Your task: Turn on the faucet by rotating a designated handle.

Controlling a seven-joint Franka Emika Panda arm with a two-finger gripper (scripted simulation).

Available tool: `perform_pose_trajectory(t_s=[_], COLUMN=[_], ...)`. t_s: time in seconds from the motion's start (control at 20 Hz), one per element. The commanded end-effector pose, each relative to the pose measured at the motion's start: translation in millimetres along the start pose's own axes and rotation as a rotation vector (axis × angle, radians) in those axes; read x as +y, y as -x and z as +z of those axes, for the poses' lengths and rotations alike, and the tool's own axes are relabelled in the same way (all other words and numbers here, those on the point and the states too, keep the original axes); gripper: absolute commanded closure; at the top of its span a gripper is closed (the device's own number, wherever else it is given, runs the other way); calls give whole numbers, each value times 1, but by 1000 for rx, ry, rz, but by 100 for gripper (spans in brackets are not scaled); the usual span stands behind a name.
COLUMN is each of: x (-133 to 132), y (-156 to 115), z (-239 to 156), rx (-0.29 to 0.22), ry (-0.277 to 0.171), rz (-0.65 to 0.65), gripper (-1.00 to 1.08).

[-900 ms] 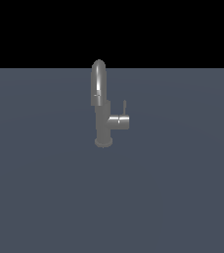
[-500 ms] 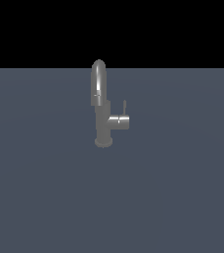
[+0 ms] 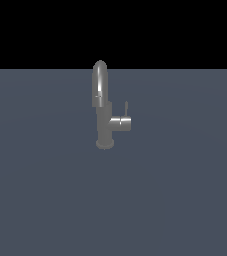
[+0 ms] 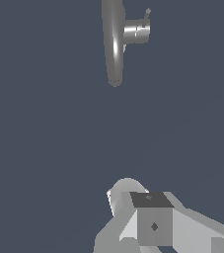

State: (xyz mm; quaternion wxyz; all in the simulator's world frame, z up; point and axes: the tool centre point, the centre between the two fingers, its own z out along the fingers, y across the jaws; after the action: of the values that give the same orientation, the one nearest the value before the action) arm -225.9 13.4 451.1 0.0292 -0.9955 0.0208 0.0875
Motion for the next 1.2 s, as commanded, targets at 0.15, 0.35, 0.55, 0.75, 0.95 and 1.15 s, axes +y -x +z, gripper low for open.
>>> perform_pose_trajectory(t_s=[0.15, 0.35, 0.55, 0.75, 0.95, 1.15], x=[-3, -4, -4, -3, 0, 3], y=[-28, -51, -75, -99, -123, -148], z=[1, 2, 5, 9, 15, 22], rx=[-64, -117, -172, -228, -285, -344], ry=[-72, -133, -195, -259, -325, -394], rz=[66, 121, 178, 236, 295, 355], gripper=[108, 108, 108, 108, 108, 108])
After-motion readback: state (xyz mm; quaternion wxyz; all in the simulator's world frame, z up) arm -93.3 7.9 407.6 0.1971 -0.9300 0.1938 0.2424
